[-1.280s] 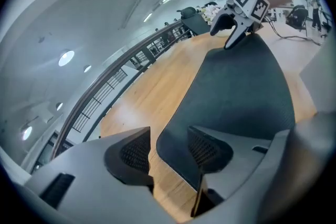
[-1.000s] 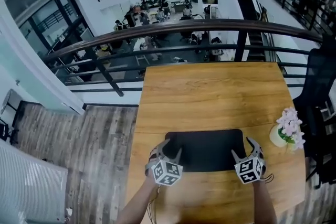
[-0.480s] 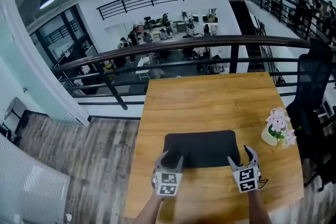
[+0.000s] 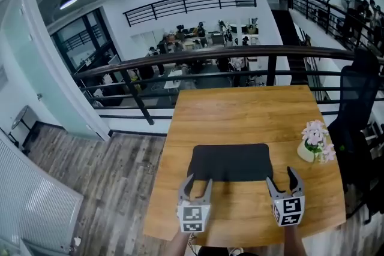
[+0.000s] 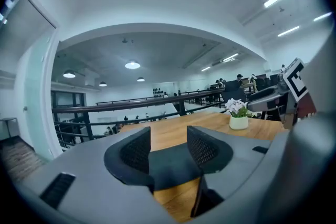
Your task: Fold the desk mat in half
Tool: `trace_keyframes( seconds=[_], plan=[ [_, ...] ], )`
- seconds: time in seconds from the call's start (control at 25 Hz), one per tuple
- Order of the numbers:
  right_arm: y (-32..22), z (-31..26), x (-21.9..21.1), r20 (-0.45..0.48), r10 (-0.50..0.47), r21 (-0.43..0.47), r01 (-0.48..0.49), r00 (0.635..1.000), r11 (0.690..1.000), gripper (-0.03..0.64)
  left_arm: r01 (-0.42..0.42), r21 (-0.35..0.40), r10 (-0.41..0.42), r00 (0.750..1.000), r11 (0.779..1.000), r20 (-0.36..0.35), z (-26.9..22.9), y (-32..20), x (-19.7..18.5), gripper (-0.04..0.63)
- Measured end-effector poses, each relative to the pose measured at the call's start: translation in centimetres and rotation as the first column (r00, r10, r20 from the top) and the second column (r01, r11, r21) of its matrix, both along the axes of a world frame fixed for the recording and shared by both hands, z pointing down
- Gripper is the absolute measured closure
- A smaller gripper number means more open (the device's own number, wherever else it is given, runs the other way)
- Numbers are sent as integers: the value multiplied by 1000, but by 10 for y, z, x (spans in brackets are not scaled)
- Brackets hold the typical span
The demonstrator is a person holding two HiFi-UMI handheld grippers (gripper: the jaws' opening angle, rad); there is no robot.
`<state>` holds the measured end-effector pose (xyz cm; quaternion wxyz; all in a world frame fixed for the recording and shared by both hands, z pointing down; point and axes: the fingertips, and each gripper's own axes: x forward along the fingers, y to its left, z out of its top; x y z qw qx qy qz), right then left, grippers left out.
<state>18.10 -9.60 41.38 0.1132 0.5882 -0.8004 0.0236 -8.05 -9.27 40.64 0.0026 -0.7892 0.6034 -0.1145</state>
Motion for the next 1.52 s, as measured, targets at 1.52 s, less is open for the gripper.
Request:
trace_keyframes(
  seconds=[1.52],
  plan=[
    [108,-80,8,75,53,288,-73,996,955,512,21,333,10,996,943,-94,-85,112,18,525]
  ],
)
